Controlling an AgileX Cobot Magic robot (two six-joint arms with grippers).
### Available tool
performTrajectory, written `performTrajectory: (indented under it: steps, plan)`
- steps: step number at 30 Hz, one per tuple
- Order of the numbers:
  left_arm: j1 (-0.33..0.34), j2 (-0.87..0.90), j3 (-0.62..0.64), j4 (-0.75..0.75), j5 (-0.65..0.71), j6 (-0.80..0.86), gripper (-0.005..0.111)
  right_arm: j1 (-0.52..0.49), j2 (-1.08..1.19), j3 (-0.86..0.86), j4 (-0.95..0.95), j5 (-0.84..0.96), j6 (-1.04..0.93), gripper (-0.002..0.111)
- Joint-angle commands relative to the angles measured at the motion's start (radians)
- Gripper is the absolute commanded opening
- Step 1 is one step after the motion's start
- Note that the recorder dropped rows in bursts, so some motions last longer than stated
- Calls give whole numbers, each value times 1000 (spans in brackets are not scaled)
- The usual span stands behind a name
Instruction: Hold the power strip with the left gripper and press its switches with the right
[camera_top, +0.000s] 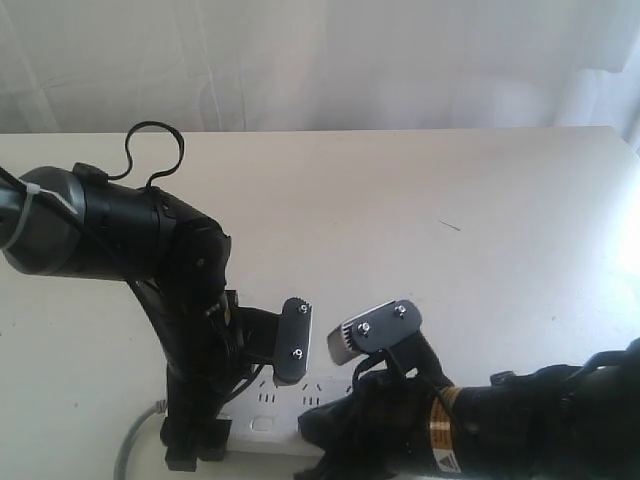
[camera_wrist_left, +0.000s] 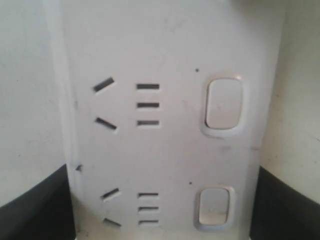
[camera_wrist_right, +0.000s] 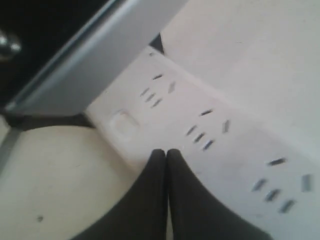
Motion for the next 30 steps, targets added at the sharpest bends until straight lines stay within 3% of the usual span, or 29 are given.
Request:
performTrajectory:
  steps: [1,9,15,30]
  plan:
    - [2,49,33,-26,17,-65,0,11,13,13,-79,-30,3,0]
    - [2,49,33,-26,35,-60,0,11,13,13,91,-29,-108,0]
    - [2,49,33,-26,38,-57,0,11,13,13,103,-112,-119,0]
    - [2,49,33,-26,38,-57,0,11,13,13,163,14,-164,0]
